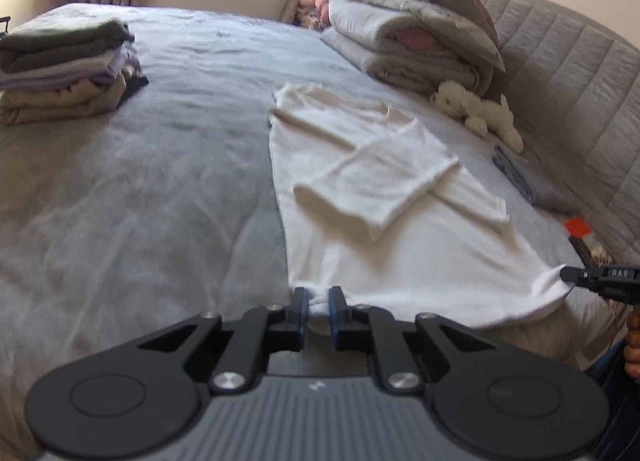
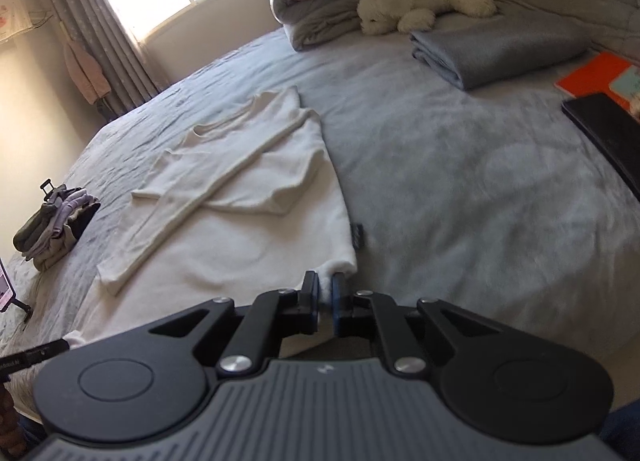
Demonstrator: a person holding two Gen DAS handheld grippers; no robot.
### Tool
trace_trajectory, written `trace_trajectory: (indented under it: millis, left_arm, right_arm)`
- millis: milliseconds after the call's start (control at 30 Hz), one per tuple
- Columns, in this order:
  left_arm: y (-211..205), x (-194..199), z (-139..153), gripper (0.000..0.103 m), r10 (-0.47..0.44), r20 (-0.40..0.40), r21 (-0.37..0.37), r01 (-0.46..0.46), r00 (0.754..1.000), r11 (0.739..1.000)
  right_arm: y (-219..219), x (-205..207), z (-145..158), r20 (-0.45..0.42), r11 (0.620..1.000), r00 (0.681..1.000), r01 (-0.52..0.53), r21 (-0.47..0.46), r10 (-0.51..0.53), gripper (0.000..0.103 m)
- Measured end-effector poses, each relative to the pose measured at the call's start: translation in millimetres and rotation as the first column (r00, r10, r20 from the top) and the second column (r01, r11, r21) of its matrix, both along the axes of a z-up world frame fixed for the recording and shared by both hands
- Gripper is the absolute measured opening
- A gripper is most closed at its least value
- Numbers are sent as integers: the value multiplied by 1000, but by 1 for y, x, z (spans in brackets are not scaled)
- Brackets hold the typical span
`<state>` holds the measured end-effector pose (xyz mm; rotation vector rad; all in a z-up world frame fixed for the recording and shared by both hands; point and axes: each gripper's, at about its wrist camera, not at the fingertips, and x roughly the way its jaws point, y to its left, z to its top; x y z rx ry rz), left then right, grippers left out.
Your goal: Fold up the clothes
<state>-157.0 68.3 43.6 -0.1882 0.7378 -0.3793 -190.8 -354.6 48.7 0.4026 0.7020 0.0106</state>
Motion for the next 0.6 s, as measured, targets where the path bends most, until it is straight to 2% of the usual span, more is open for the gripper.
trace_trajectory:
  millis: [200,333,500,600]
  left_arm:
    - [-3,19,18,11,17,38,7,-17,999,1000]
    - [-7,45,31,11,30,38,22,-31,999,999]
    - [-24,87,39,11,26,14,115,-28,1000,993]
    - [-28,119,33,11,33,-39,134,-28,999,991]
  right_arm:
    - [0,31,21,28,1000,1000,-11,-1,11,9]
    - [-4,69,28,-5,1000,999,-31,3,31,9]
    - [-12,121,28,-59,999,997,-47,11,48,9]
    - [-16,152,19,-97,998,994,-48,28,51,9]
